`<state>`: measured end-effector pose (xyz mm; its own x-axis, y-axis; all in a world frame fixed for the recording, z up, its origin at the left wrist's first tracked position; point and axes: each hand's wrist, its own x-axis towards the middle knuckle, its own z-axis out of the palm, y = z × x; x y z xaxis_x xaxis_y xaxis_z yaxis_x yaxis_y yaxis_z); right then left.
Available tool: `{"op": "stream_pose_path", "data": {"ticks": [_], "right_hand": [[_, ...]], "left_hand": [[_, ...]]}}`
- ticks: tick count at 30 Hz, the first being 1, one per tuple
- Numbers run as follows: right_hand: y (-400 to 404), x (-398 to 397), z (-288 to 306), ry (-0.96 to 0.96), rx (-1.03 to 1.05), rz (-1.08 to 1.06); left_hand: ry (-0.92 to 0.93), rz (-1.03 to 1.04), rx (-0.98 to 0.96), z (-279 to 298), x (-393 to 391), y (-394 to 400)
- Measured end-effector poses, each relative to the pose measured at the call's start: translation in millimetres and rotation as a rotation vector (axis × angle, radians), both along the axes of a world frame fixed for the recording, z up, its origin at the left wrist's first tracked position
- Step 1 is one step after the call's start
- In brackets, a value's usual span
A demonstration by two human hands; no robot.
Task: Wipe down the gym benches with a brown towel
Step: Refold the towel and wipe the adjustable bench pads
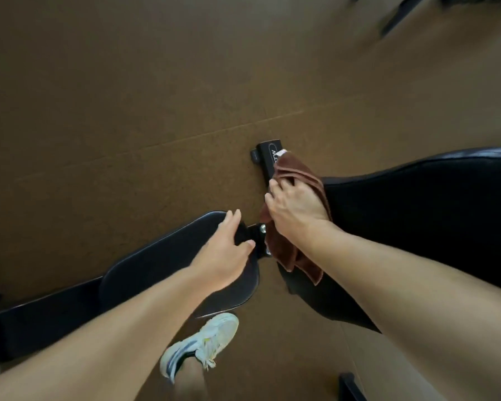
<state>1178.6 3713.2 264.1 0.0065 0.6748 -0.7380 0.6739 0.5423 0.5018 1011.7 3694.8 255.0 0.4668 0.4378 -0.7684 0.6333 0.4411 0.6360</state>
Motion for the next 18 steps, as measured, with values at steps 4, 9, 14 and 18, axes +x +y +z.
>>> {"op": "stream_pose_path", "data": {"ticks": [4,9,14,18], "right_hand": [[-18.1,-6.8,-59.6,-0.086,-0.144,0.121],[-23.6,-5.7,-45.2,-0.044,-0.130,0.081],[-28.0,5.2,41.5,0.052,0.029,-0.169],[-36.3,9.3,146.4,0.095,0.238,-0.306]], "left_hand": [[0.014,-0.024,0.073,-24.5,-25.4,1.3],[-0.021,0.003,0.038,-20.9,-29.7,-14.1],[-0.136,-0.023,0.101,36.7,-3.8,2.6],[-0.257,-0.066,0.187,113.6,32.5,13.7]]}}
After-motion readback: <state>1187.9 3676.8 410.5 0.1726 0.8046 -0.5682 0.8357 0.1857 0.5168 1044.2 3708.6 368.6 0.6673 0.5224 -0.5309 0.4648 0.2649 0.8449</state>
